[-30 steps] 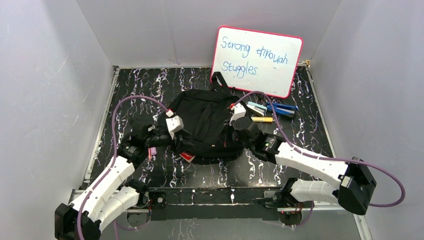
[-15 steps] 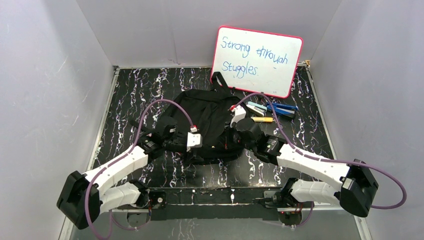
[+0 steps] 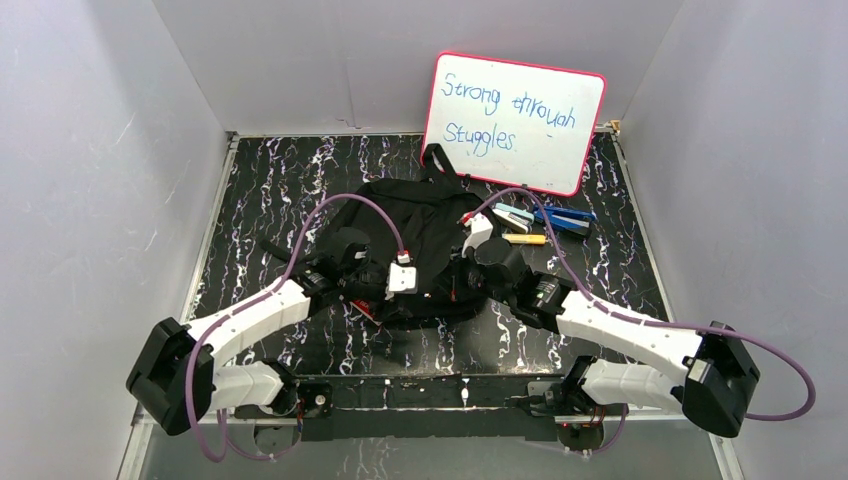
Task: Pack the student bag
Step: Unzip the student bag at the center of the board.
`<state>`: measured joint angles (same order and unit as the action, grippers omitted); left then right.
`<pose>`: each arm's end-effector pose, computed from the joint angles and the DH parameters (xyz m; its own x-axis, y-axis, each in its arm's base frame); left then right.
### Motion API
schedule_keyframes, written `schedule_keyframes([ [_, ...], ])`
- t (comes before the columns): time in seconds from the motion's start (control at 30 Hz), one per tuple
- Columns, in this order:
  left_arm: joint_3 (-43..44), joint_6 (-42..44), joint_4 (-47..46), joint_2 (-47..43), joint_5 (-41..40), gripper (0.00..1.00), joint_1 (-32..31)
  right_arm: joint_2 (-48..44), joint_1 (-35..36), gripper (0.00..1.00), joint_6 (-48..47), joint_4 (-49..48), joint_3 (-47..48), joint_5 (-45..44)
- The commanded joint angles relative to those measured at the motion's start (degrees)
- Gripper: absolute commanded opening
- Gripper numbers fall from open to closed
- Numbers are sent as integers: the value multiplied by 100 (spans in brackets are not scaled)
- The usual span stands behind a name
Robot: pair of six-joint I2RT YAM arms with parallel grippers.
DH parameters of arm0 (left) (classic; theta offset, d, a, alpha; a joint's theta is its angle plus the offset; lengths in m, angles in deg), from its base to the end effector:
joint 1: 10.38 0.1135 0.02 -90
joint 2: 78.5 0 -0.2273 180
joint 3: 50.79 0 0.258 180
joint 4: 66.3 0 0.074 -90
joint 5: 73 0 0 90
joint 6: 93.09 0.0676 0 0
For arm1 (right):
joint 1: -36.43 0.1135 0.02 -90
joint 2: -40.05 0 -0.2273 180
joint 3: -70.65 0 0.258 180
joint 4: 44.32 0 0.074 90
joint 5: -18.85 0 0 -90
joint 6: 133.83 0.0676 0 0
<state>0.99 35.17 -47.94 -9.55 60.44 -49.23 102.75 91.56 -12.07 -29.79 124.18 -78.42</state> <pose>0.1928 -0.2150 0.1779 0.1965 0.4190 -0.8864 0.9801 -0.0573 0.1902 0.1783 0.2409 0.2177 -0.5889 0.0682 -0.8053 -0.5147 0.7366 0.4387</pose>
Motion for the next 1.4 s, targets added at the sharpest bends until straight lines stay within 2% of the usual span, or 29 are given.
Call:
schedule_keyframes([
  [0.0, 123, 223, -60, -235, -330, 54, -27, -202, -30, 0, 0, -398, 4, 63],
  [0.17, -28, 202, -335, -383, -453, 54, -29, -227, -31, 0, 5, -405, -8, 100],
  [0.3, 26, 184, -351, -176, -353, 54, -29, -282, -36, 0, 14, -399, -24, 103],
  [0.53, 134, 262, -26, 52, 131, 53, -38, -342, -31, 0, 31, -394, -52, 46],
  [0.7, 91, 285, 119, 123, 9, 52, -86, -373, -32, 0, 23, -368, -39, 7],
  [0.77, 125, 284, 178, 180, -104, 47, -117, -374, -30, 0, 22, -351, -39, -9],
  [0.83, 183, 313, 278, 231, -177, 39, -137, -382, -32, 0, 22, -333, -48, -38],
  [1.07, 451, 356, 664, 321, -170, 2, -187, -463, -33, 0, 128, 152, -47, -915],
  [1.37, 421, 356, 1205, -100, -272, 0, -256, -725, -45, 0, 44, 1202, 336, -2563],
])
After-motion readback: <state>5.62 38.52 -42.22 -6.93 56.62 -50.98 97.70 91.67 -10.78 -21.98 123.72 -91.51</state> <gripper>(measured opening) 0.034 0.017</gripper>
